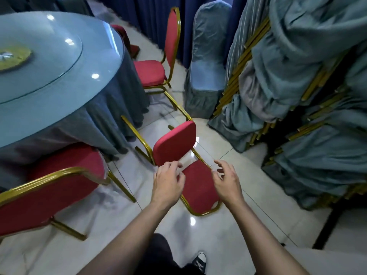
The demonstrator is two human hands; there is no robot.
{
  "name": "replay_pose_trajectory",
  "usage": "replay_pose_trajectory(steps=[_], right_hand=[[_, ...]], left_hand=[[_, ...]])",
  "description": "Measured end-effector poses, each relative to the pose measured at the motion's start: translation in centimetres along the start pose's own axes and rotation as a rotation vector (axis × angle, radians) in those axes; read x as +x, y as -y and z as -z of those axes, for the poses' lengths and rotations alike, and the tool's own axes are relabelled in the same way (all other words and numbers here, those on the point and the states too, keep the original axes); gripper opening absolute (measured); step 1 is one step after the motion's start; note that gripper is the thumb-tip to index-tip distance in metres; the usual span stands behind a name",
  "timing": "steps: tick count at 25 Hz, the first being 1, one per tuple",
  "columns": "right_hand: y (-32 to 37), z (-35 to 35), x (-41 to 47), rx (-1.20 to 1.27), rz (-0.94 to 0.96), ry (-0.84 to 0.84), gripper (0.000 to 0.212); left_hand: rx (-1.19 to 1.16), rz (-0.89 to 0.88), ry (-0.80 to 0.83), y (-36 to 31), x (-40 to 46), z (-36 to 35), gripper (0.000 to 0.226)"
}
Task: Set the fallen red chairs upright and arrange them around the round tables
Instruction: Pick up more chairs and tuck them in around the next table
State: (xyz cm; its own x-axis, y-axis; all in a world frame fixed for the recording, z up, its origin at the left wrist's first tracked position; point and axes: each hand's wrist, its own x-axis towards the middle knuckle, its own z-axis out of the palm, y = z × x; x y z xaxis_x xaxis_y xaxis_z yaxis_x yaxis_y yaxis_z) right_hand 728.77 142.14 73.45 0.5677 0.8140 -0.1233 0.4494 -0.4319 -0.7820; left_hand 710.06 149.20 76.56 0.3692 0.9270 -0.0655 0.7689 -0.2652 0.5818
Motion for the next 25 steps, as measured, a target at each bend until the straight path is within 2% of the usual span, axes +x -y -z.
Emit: replay_pose_trajectory(steps=[5,10,16,20,25], right_hand=[[-2.9,2.8,3.8,0.022,0.026,0.091,0.029],[-3.5,3.9,11.2,-0.004,0.069,0.186,0.029],[-5.1,5.2,18.8,-0.067,0.090,0.273,0.031],[-8.1,4.9,22.6,-0.120,0.094,0.387,0.028],[-15.6,2.0,29.2,-0.205,0.122,0.642,0.030]], left_hand=[[-0.013,0.074,0.019,-3.2,0.8,-3.5,0.025],[-0.053,0.143,-0.029,-5.4,6.6,-5.7,0.035],[-0.097,0.233,-0.058,-6.9,11.8,-9.9,0.035],[-0.093,0.380,-0.067,-6.6,12.9,-13.4,0.028],[-0.145,0.674,-0.150,-6.1,13.9,-20.9,0.028]])
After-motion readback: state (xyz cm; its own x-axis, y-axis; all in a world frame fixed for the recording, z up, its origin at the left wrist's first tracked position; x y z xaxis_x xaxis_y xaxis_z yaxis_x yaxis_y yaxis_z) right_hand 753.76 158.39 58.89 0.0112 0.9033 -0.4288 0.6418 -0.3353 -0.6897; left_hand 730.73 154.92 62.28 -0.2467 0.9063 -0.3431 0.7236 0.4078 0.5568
